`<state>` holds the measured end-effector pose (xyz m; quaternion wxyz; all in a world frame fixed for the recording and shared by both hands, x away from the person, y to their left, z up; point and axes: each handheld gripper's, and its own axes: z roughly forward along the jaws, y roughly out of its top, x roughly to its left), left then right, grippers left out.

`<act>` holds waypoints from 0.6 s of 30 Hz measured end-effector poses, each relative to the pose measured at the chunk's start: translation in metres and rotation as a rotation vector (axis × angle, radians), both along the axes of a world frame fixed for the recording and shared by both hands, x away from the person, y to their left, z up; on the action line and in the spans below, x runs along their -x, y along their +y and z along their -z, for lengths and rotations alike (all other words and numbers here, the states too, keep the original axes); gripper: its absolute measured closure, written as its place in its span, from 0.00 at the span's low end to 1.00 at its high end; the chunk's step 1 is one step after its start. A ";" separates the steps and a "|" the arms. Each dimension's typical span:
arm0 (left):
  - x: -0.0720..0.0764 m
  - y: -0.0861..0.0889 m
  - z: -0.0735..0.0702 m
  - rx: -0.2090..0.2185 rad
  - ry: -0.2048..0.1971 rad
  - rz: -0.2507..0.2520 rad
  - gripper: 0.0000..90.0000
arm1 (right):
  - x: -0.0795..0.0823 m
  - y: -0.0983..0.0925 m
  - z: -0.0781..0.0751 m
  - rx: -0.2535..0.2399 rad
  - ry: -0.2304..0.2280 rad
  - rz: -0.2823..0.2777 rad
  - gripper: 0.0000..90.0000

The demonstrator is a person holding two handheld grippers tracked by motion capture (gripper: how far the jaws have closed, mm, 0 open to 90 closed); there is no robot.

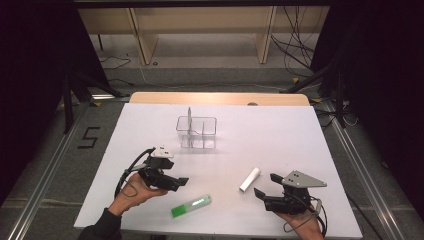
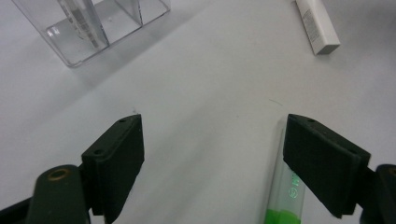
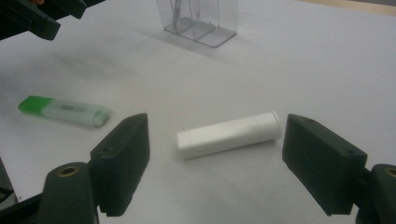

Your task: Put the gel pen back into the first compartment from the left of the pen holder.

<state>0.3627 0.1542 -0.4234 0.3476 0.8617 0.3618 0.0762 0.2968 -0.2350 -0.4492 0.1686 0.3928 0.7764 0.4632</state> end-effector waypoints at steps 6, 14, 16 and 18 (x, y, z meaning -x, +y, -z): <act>0.004 0.001 0.002 -0.011 0.017 0.019 0.23 | 0.000 0.001 0.000 0.003 0.003 -0.004 0.26; 0.008 0.000 0.005 -0.037 0.042 0.044 0.22 | 0.000 0.001 0.000 -0.001 -0.003 -0.008 0.26; 0.009 -0.001 0.006 -0.043 0.047 0.052 0.22 | 0.000 0.001 0.000 0.000 -0.002 -0.007 0.26; 0.009 -0.001 0.007 -0.050 0.055 0.058 0.22 | 0.000 0.001 0.000 0.000 -0.001 -0.008 0.26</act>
